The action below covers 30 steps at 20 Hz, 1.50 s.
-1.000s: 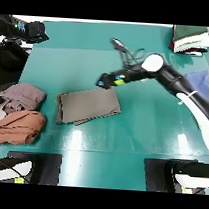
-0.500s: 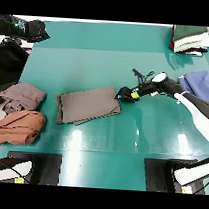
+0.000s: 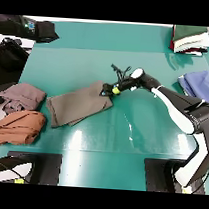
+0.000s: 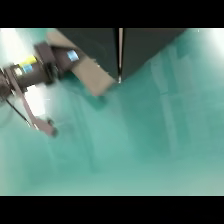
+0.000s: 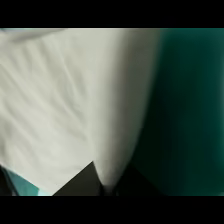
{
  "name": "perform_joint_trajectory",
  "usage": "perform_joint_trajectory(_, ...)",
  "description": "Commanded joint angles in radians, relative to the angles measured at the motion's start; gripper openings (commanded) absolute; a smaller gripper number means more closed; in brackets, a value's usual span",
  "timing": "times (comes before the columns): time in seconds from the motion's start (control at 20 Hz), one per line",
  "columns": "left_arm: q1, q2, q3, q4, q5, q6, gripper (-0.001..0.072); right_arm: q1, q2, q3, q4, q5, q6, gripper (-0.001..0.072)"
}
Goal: Fold the shirts.
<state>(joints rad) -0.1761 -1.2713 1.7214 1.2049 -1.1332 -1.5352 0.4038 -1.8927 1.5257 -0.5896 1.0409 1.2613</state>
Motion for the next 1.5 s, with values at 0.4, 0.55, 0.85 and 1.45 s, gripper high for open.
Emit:
perform_joint_trajectory(0.4,-0.155,0.000,0.000,0.005,0.095,0.004,0.0031,-0.636,0.259,0.240,-0.504,0.115,0.129,0.0018)
perform_joint_trajectory(0.55,-0.161,0.000,0.000,-0.009,0.107,-0.010,0.0031,-0.834,0.275,0.271,-0.503,0.096,0.129,0.0018)
perform_joint_trajectory(0.85,-0.161,-0.001,0.000,-0.008,0.107,-0.011,0.0031,-1.016,0.274,0.334,-0.501,0.066,0.156,0.0018)
perform_joint_trajectory(1.45,-0.161,-0.021,-0.002,-0.009,0.076,-0.035,0.0031,-1.024,0.402,0.388,-0.505,0.096,0.163,0.0018)
